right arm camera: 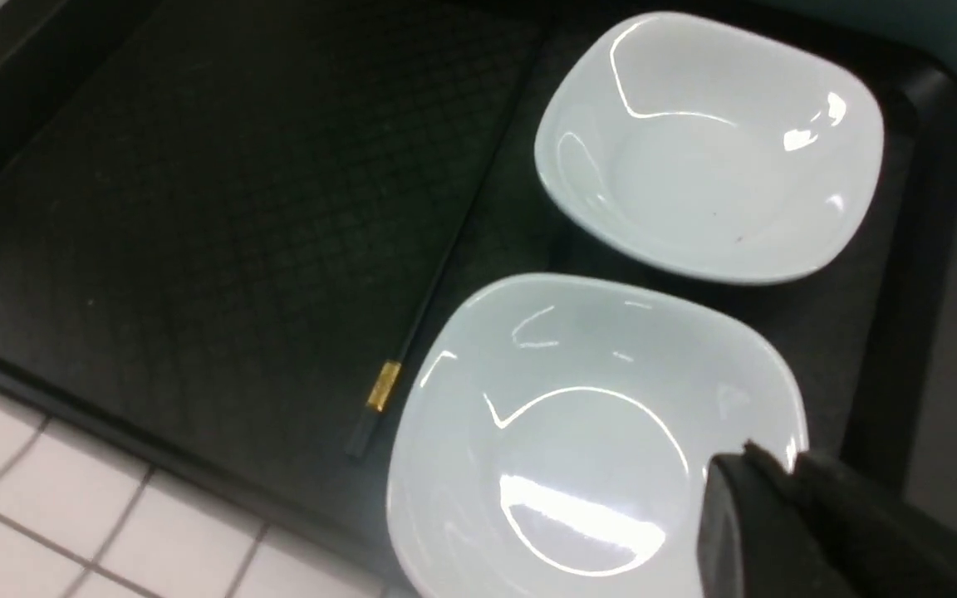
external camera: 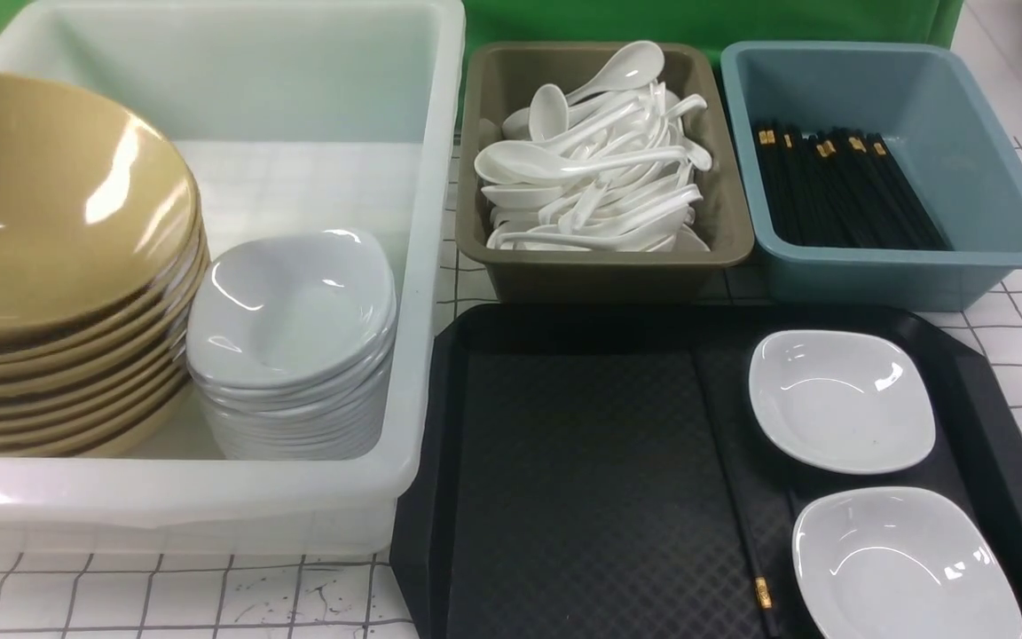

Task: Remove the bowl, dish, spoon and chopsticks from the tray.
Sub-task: Use the left arm to put the noodle bowl into the large storage box on the left, then use the right arm to grab the plate

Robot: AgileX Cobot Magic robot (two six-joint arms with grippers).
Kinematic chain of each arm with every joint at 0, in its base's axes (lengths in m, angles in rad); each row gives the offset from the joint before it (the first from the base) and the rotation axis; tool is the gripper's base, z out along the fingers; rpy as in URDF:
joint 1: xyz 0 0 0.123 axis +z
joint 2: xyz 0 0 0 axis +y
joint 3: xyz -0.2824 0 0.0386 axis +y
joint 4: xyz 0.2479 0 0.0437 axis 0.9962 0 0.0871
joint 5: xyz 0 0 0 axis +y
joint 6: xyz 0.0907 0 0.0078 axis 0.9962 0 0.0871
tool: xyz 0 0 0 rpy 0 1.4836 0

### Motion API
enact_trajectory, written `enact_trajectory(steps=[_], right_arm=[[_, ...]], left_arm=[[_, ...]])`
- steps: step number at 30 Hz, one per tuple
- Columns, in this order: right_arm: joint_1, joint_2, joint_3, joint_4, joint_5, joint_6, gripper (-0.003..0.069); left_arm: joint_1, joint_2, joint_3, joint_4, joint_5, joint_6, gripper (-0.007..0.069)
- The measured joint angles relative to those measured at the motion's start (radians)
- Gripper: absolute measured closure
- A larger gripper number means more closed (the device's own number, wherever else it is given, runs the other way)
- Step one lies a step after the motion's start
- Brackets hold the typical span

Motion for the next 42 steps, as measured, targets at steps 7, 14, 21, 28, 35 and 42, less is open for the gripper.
enact_trajectory(steps=[7,14,21,28,35,42], right_arm=[[-0.001,0.157,-0.117,-0.032,0.182,0.101,0.0387],[-0.003,0.451,-0.192,-0.057,0.131,0.139,0.0190],[-0.003,0.715,-0.223,-0.167,0.035,0.227,0.0161],[-0.003,0.924,-0.230,-0.174,-0.065,0.237,0.0163],[-0.005,0.981,-0.262,-0.118,-0.059,0.188,0.0394],[-0.005,0.876,-0.335,-0.072,0.087,0.146,0.0555]], left_arm=[[0.000,-0.029,-0.105,0.003,0.109,-0.095,-0.0032],[-0.054,-0.160,-0.174,0.007,0.141,-0.130,-0.0005],[-0.395,-0.300,-0.174,0.025,0.143,-0.113,0.0242],[-0.723,-0.471,-0.126,0.103,0.148,-0.097,0.0443],[-0.779,-0.702,0.168,0.396,0.009,-0.242,0.0483],[-0.779,-0.933,0.469,0.645,-0.184,-0.446,0.0484]])
